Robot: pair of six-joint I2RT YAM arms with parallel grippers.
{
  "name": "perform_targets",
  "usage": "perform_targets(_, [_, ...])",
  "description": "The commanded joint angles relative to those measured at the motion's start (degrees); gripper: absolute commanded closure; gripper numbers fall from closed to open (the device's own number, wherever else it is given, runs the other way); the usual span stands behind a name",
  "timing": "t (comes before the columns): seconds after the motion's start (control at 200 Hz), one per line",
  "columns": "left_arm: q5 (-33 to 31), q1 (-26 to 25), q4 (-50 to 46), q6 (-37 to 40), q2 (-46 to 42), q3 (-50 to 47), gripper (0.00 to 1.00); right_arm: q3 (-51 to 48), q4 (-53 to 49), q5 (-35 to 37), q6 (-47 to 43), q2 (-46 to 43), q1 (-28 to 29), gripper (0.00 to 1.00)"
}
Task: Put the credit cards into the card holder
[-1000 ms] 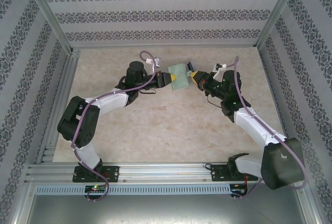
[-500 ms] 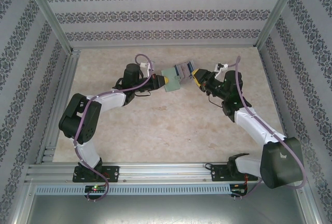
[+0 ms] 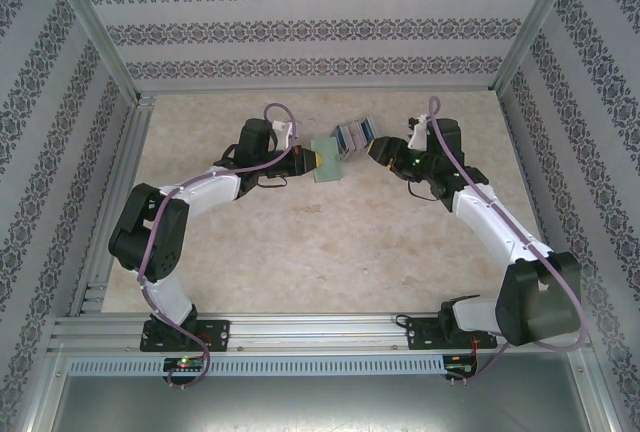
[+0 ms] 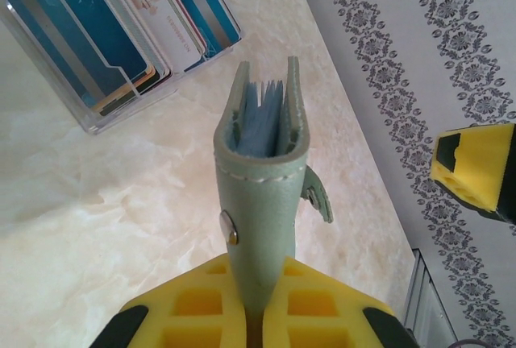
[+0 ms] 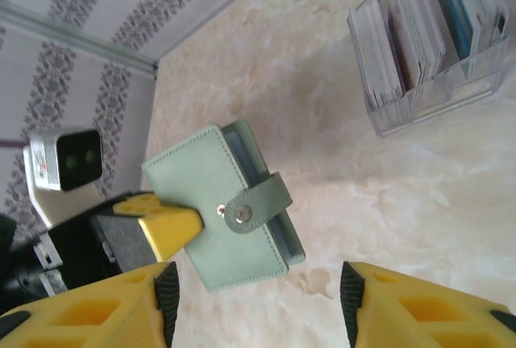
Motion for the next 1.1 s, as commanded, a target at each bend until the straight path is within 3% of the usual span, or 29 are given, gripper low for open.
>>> perform_targets(0.0, [1.44,0.04,-3.11,3.44,-1.44,2.64,1.00,2.68,-5.77,-4.31,-7.32,0.44,-0.74,0.41])
perform_targets(0.245, [3.21,0.12,-5.93,5.71,-0.91,4.15,1.00,5.27,-8.15,-14.59,-11.40,2.74,-0.84,0.27])
perform_targets(0.47, [5.77,0.15,-6.41,6.00,-0.91,4.96,1.00,4.64,-7.24,-15.63,-12.21,4.16,0.62,0.26])
perform_targets(0.884, [16.54,0.18,3.69,-1.21,-1.52,4.52,1.00,6.21,-6.24,-13.60,-12.26,10.60,2.65,0.26])
perform_targets(1.004, [18.89,0.17,6.39,-3.40,-1.70,4.68,1.00,6.42,-4.80,-15.60,-11.72,11.11,3.36,0.29])
perform_targets(1.094, [19.37,0.22,7.11,-4.08,-1.70,4.93,1.00,6.59,-3.75,-16.71,-11.22,11.05,3.71,0.44])
